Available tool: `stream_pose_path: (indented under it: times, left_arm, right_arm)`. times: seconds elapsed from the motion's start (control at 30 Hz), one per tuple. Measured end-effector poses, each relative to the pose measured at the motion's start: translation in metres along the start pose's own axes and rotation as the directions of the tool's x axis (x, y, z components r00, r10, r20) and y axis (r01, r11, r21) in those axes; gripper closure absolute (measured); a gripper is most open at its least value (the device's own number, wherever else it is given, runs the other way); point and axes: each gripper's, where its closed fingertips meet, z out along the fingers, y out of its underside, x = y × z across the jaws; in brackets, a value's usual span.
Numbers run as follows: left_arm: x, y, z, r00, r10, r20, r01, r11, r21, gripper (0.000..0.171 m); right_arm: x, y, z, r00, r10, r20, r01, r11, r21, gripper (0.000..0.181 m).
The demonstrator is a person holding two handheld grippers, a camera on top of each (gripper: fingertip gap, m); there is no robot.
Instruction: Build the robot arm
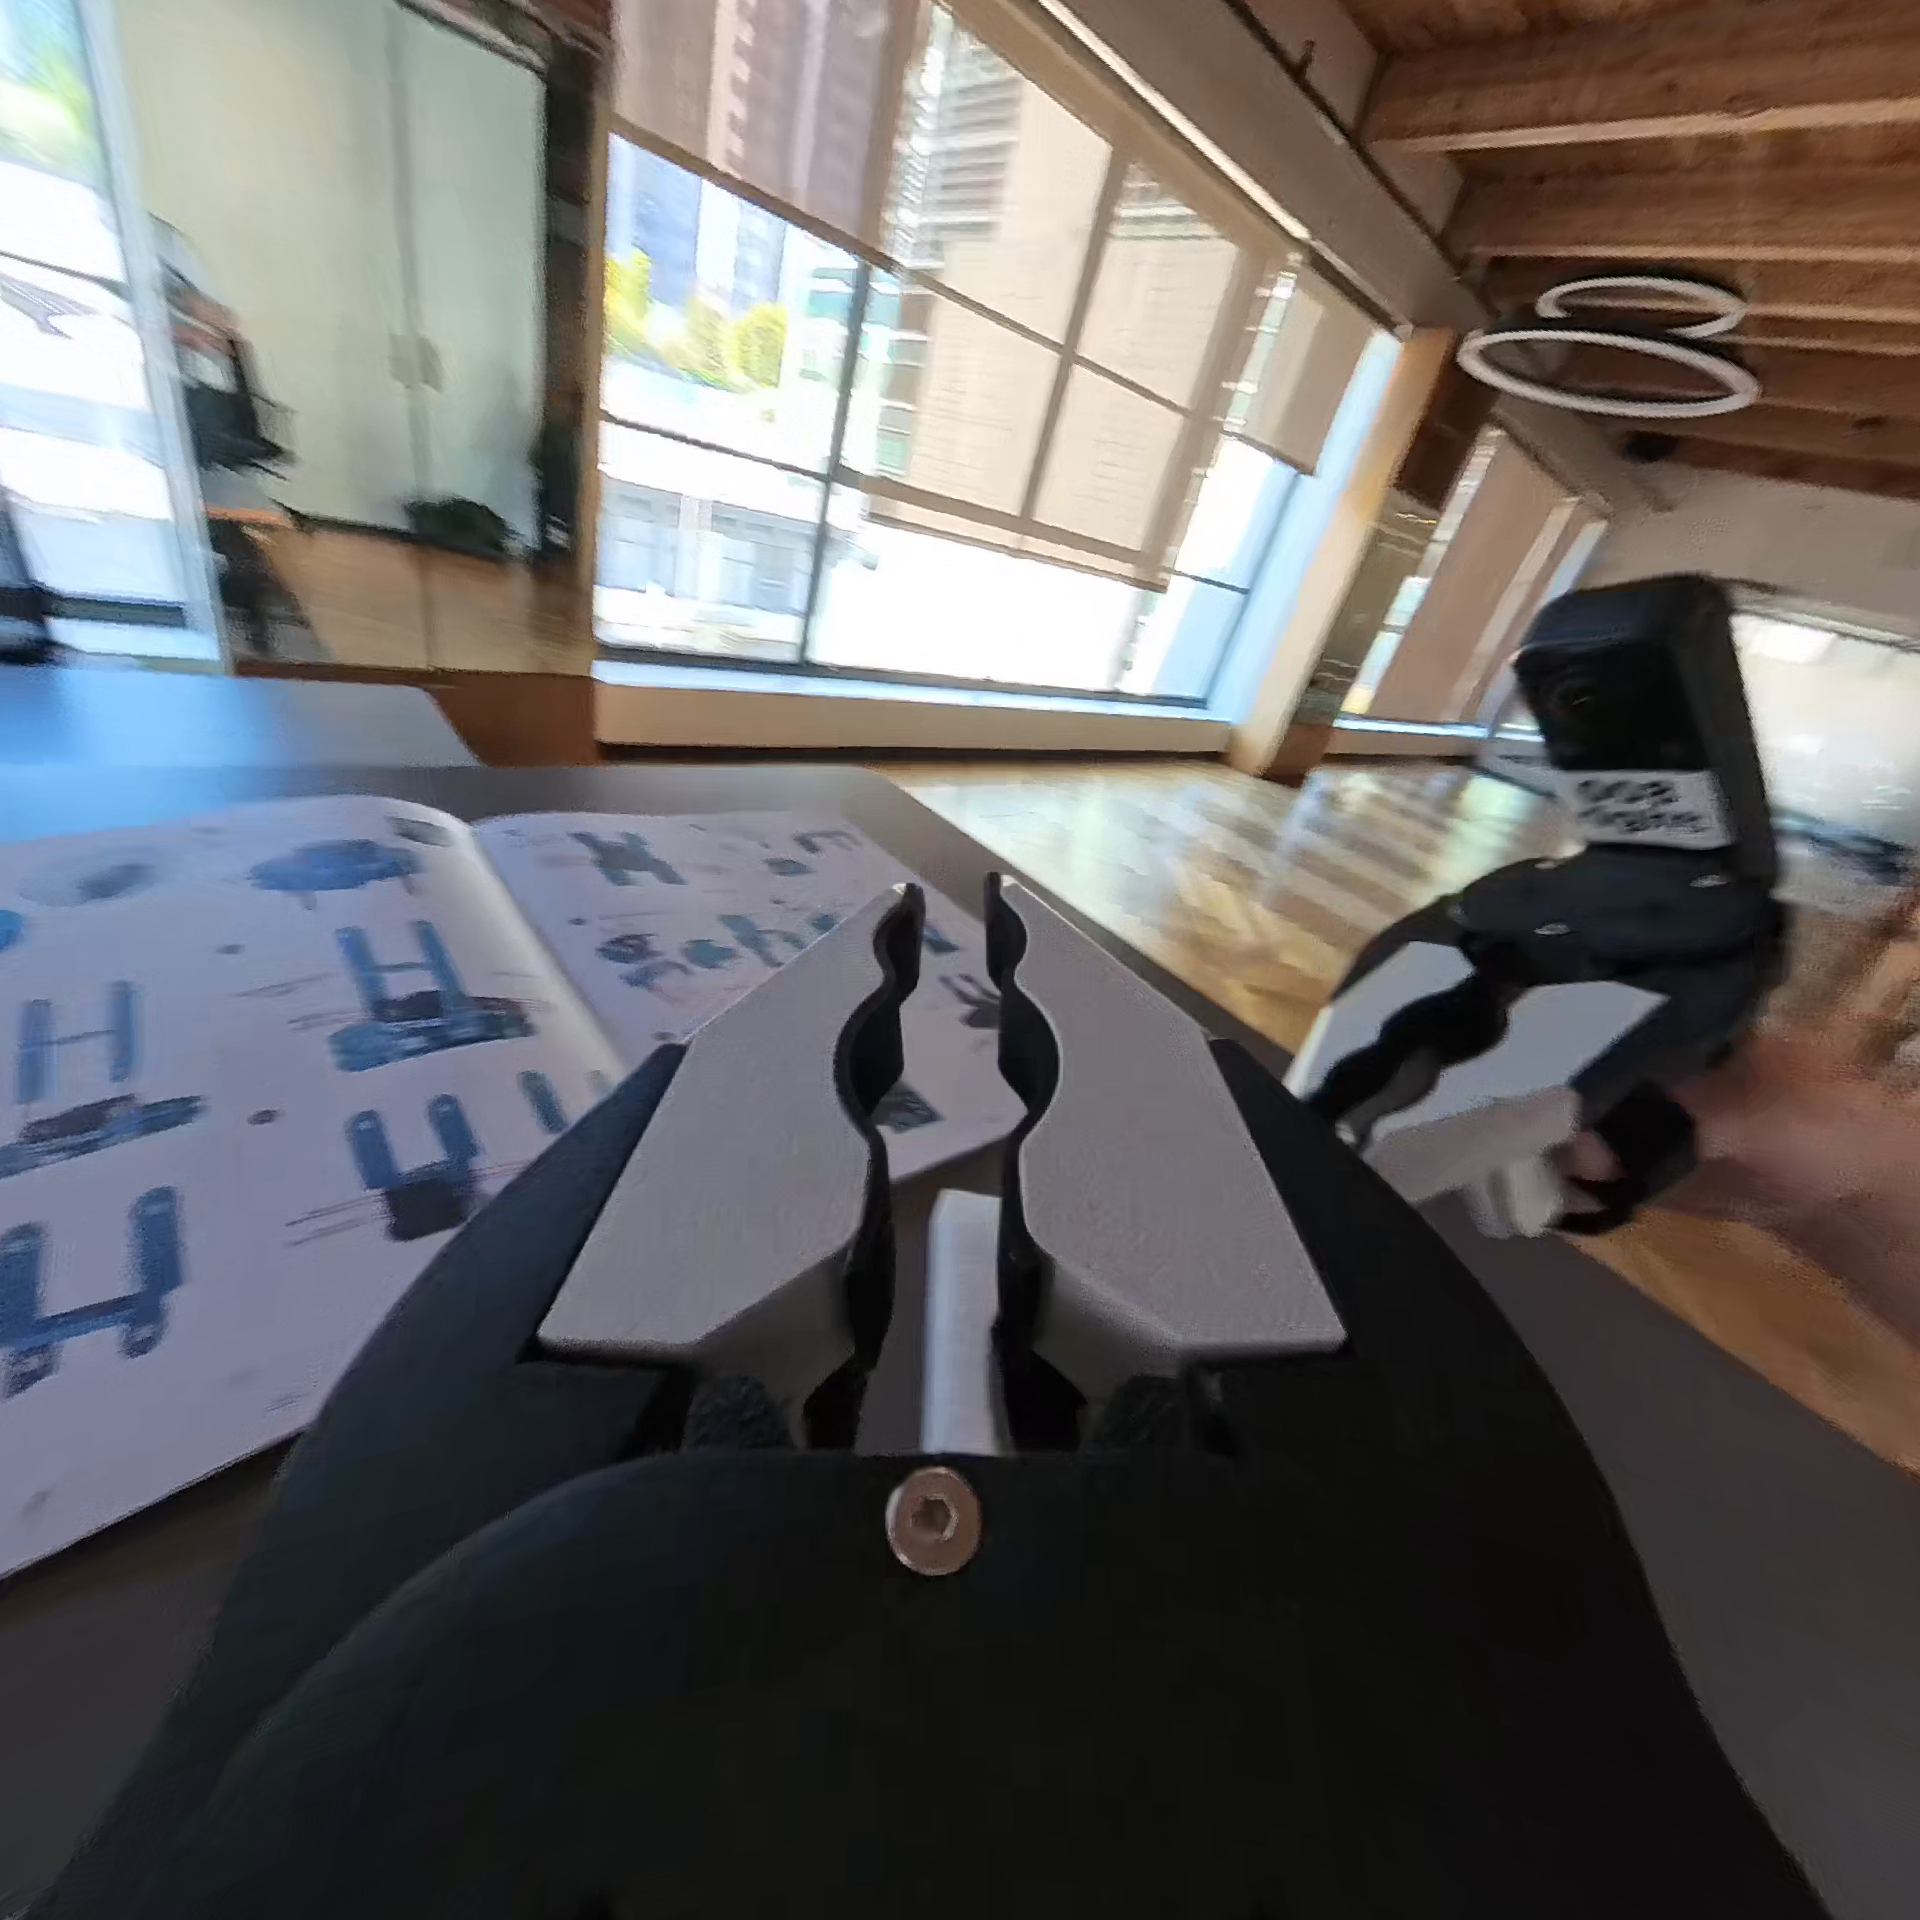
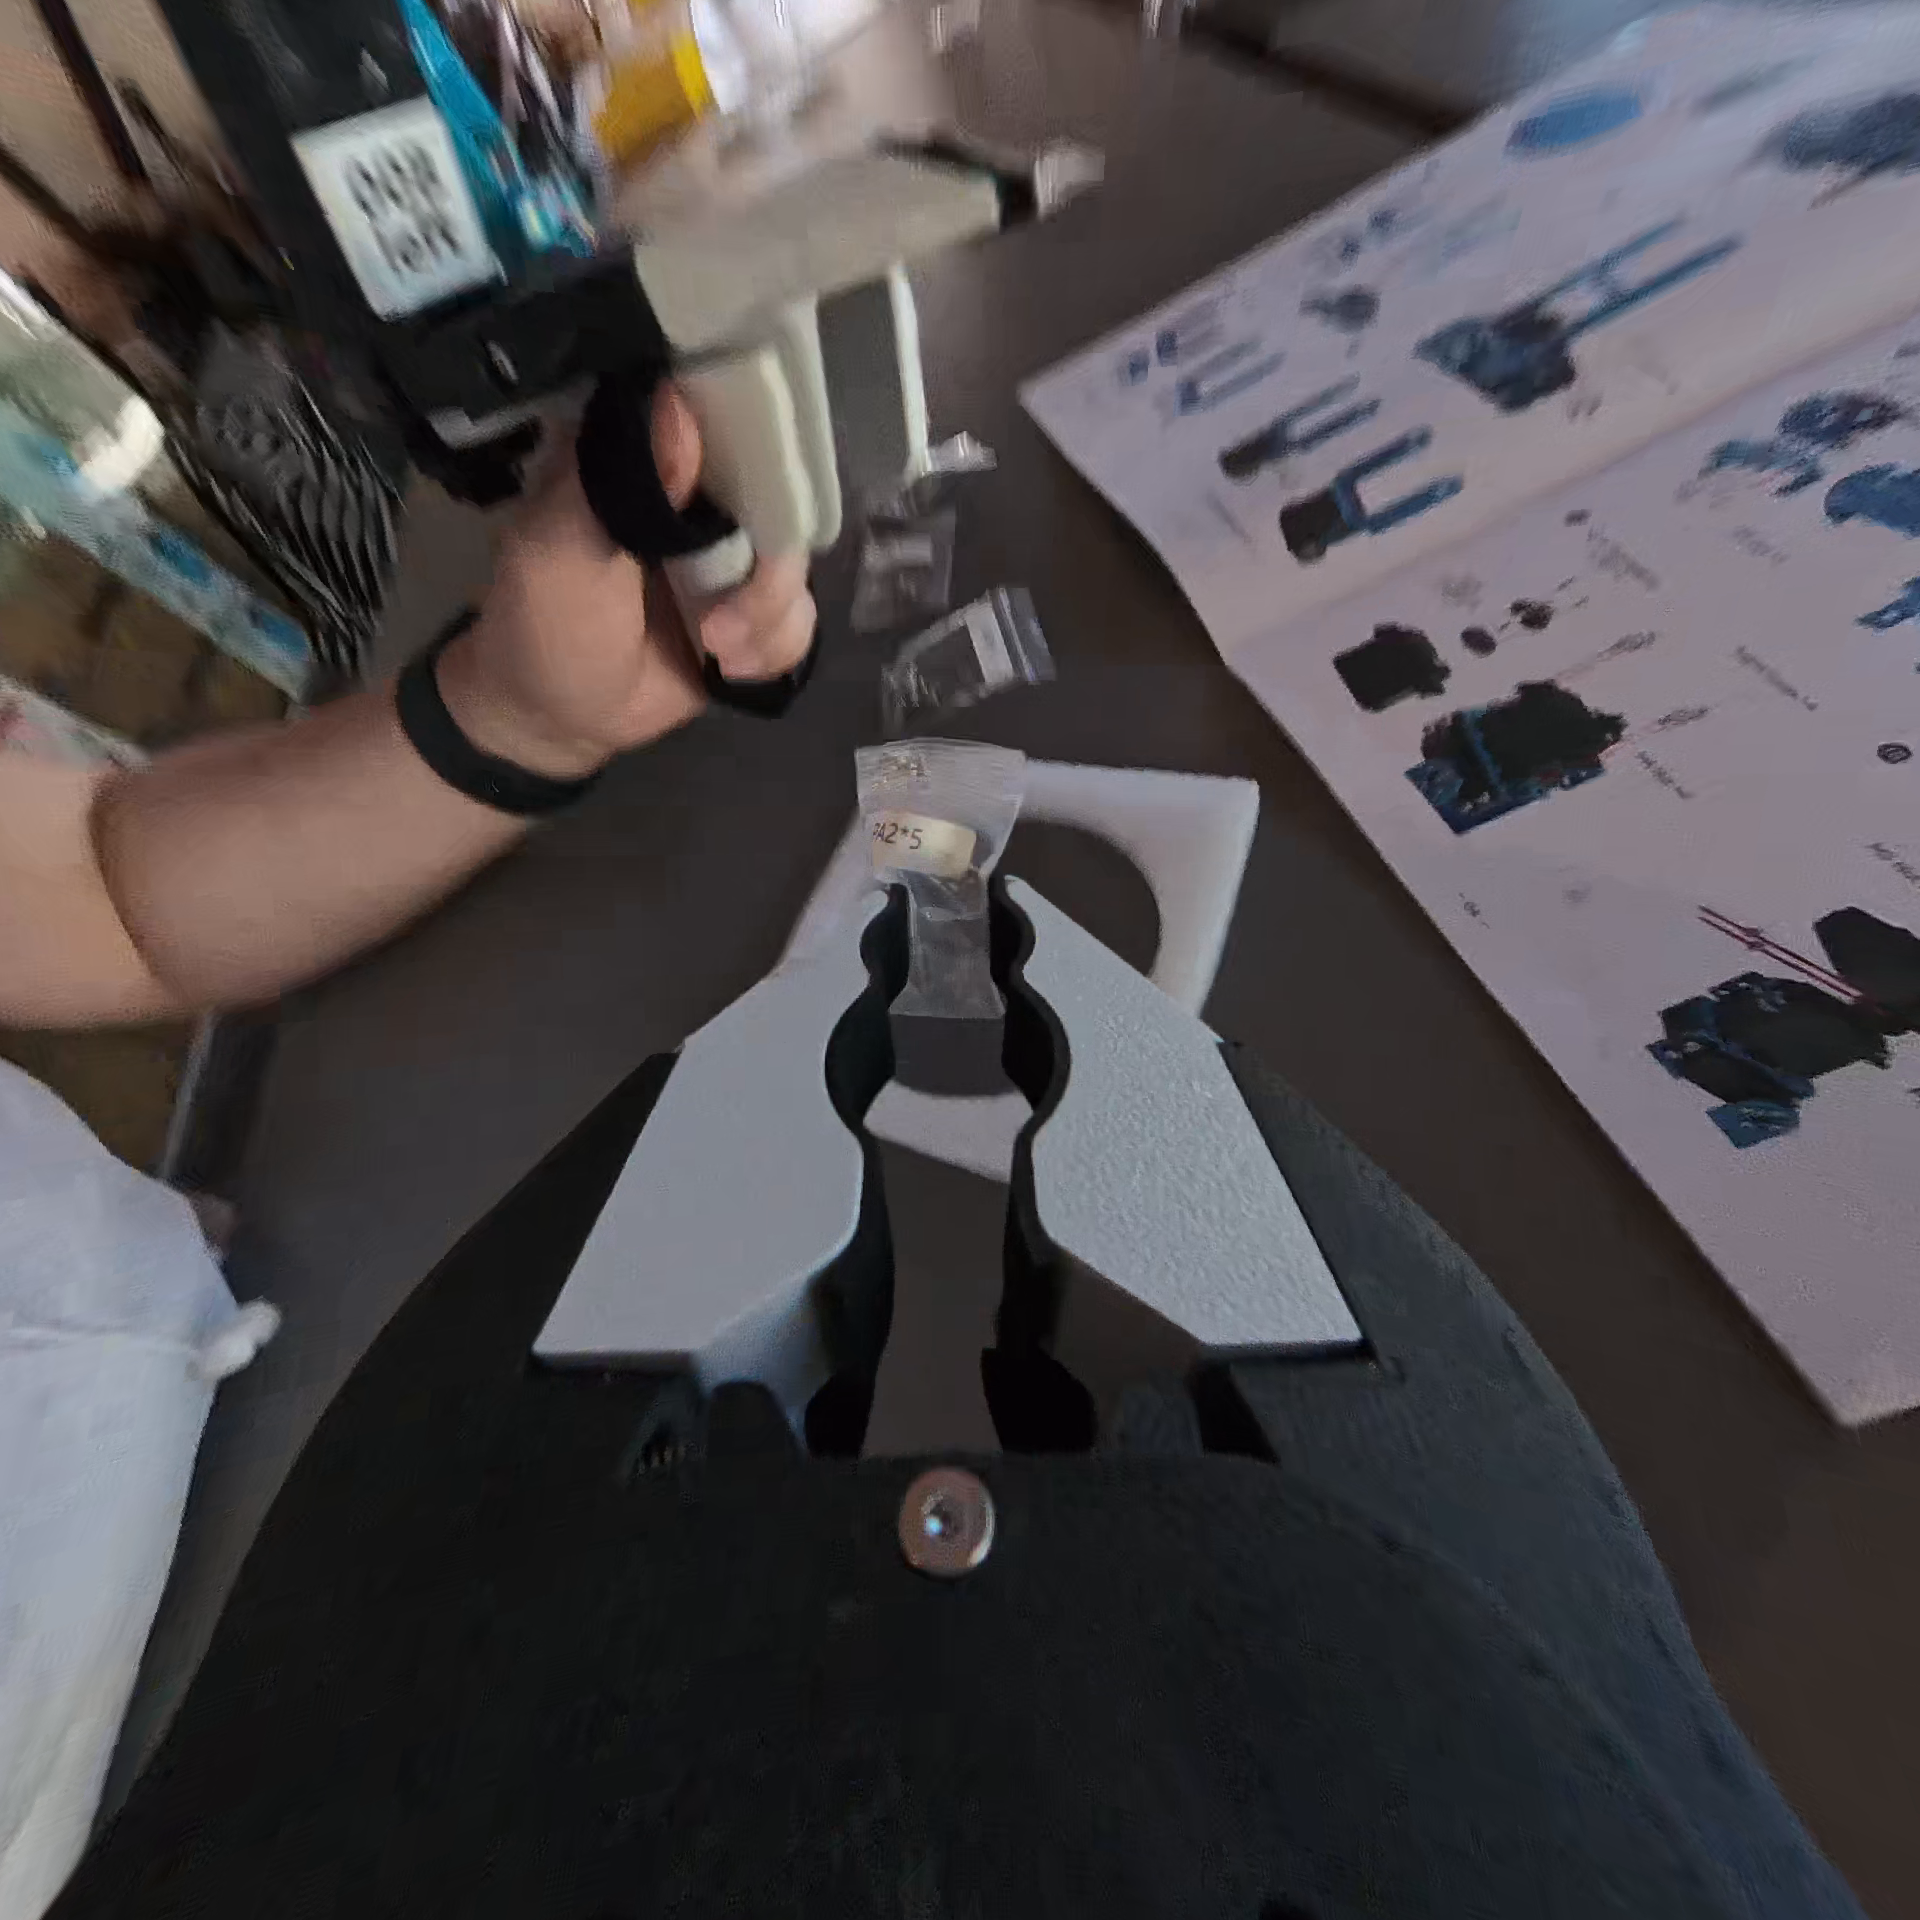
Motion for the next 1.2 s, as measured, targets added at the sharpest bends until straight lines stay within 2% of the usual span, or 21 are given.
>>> stream_pose_path:
  times: [0.07, 0.13, 0.27, 0.37, 0.5, 0.6, 0.7, 0.8, 0.87, 0.97, 1.03, 1.13, 1.2]
  left_arm:
    - [0.016, -0.004, -0.002, 0.993, -0.056, -0.109, 0.049, 0.997, -0.064, 0.158]
    - [0.031, -0.013, -0.008, 0.980, -0.081, -0.181, 0.061, 0.992, -0.115, 0.155]
    - [0.051, -0.025, -0.032, 0.968, -0.177, -0.179, 0.156, 0.979, -0.129, 0.155]
    - [0.070, -0.010, -0.052, 0.951, -0.259, -0.168, 0.234, 0.960, -0.153, 0.159]
    - [0.095, 0.021, -0.066, 0.920, -0.366, -0.141, 0.335, 0.920, -0.205, 0.157]
    - [0.101, 0.029, -0.074, 0.922, -0.364, -0.131, 0.343, 0.926, -0.160, 0.148]
    - [0.103, 0.033, -0.083, 0.931, -0.353, -0.098, 0.338, 0.931, -0.138, 0.158]
    - [0.101, 0.026, -0.097, 0.932, -0.355, -0.073, 0.351, 0.934, -0.061, 0.170]
    - [0.103, 0.024, -0.104, 0.936, -0.340, -0.092, 0.339, 0.940, -0.035, 0.169]
    - [0.104, 0.043, -0.106, 0.943, -0.327, -0.058, 0.319, 0.940, -0.121, 0.158]
    - [0.104, 0.047, -0.107, 0.948, -0.315, -0.045, 0.307, 0.943, -0.128, 0.171]
    - [0.101, 0.049, -0.109, 0.950, -0.309, -0.029, 0.304, 0.946, -0.115, 0.171]
    - [0.100, 0.052, -0.109, 0.944, -0.328, -0.032, 0.321, 0.938, -0.128, 0.160]
  right_arm:
    - [-0.013, -0.009, -0.005, 0.999, 0.021, 0.043, -0.026, 0.995, 0.100, 0.166]
    - [-0.011, -0.013, -0.009, 1.000, 0.019, 0.007, -0.020, 0.986, 0.164, 0.166]
    - [-0.020, -0.020, -0.015, 0.997, 0.067, 0.045, -0.075, 0.969, 0.237, 0.167]
    - [-0.030, -0.022, -0.015, 1.000, 0.012, 0.005, -0.013, 0.967, 0.253, 0.166]
    - [-0.053, -0.022, -0.010, 0.999, -0.025, 0.035, 0.014, 0.957, 0.289, 0.165]
    - [-0.073, -0.022, -0.002, 0.994, -0.027, 0.105, -0.006, 0.953, 0.303, 0.165]
    - [-0.085, -0.024, 0.001, 0.993, -0.056, 0.105, 0.019, 0.946, 0.325, 0.164]
    - [-0.094, -0.022, 0.004, 0.989, -0.089, 0.115, 0.047, 0.944, 0.327, 0.163]
    - [-0.098, -0.016, 0.009, 0.988, -0.089, 0.130, 0.045, 0.950, 0.308, 0.163]
    - [-0.101, -0.008, 0.015, 0.985, -0.084, 0.150, 0.037, 0.955, 0.294, 0.163]
    - [-0.101, -0.004, 0.019, 0.985, -0.090, 0.150, 0.043, 0.957, 0.287, 0.163]
    - [-0.103, 0.002, 0.024, 0.981, -0.110, 0.160, 0.065, 0.962, 0.266, 0.162]
    - [-0.101, 0.006, 0.026, 0.980, -0.121, 0.158, 0.078, 0.964, 0.255, 0.163]
